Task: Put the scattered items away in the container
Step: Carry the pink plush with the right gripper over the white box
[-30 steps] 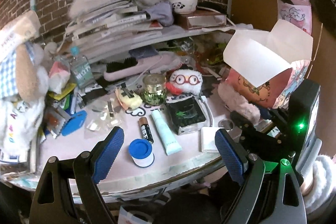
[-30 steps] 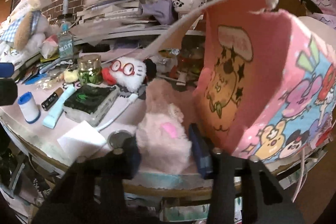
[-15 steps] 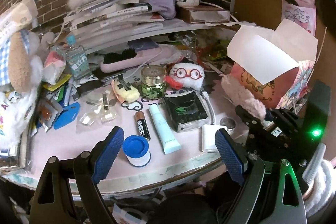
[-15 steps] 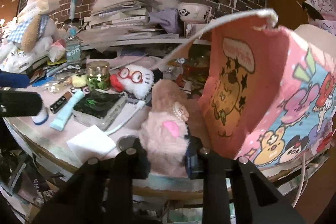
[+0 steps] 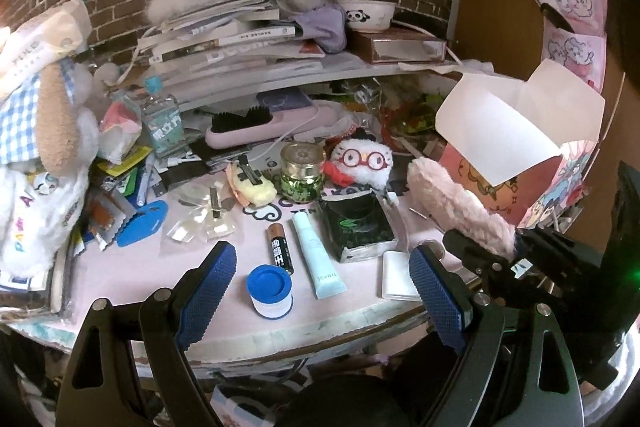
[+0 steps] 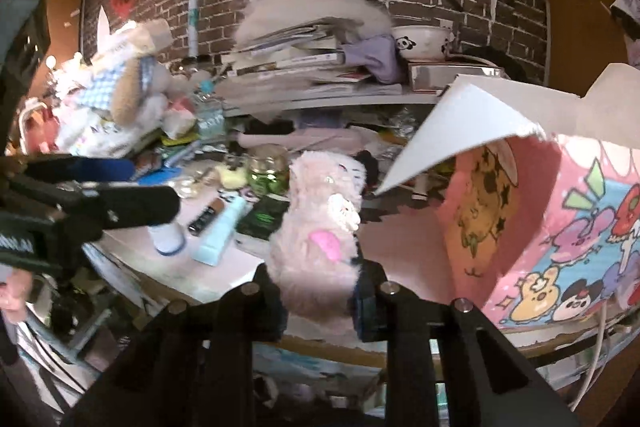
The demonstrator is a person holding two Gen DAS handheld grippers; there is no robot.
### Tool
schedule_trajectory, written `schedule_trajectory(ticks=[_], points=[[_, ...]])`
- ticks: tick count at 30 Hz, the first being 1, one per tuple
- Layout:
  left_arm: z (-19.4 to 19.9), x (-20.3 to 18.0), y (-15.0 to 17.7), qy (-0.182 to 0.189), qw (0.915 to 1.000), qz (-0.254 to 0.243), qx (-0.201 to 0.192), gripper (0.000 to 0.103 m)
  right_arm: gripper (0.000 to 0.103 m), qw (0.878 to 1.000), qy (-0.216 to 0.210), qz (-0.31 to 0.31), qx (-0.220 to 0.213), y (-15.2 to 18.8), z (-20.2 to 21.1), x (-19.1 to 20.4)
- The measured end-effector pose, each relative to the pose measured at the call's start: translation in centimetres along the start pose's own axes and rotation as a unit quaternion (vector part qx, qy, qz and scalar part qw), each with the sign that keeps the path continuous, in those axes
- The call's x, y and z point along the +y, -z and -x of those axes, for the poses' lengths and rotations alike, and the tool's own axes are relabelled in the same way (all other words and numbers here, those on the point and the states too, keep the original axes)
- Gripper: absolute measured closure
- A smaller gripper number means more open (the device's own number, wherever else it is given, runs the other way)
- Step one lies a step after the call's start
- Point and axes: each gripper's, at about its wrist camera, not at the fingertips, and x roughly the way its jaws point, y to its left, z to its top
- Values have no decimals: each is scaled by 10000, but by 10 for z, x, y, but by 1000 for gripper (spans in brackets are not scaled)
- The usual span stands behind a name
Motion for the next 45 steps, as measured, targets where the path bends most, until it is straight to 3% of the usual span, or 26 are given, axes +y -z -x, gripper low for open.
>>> schedule_trajectory(ticks=[5, 12, 23, 27, 33, 41, 45], points=[[2, 3, -2, -115, 9999, 42, -1, 16, 82, 9993, -346, -15, -166, -14, 17, 7], [1, 3, -8, -112, 9999, 60, -53, 16, 82, 9990, -219, -90, -378, -35, 38, -3], [-2, -17, -24, 58, 9997, -132, -174, 16, 82, 9920, 993, -233, -737, -79, 64, -55], [-3, -24, -26, 109, 9996, -199, -181, 16, 82, 9858, 1546, -341, -560, -84, 60, -80], [-5, -28, -26, 99, 9997, -197, -145, 16, 82, 9793, 1971, -442, -113, -85, 46, -111], [-5, -28, -26, 82, 9997, -197, -126, 16, 81, 9754, 2123, -418, 414, -82, 27, -128], [-6, -28, -25, 83, 9997, -191, -117, 16, 79, 9779, 1950, -401, 641, -81, 17, -130]])
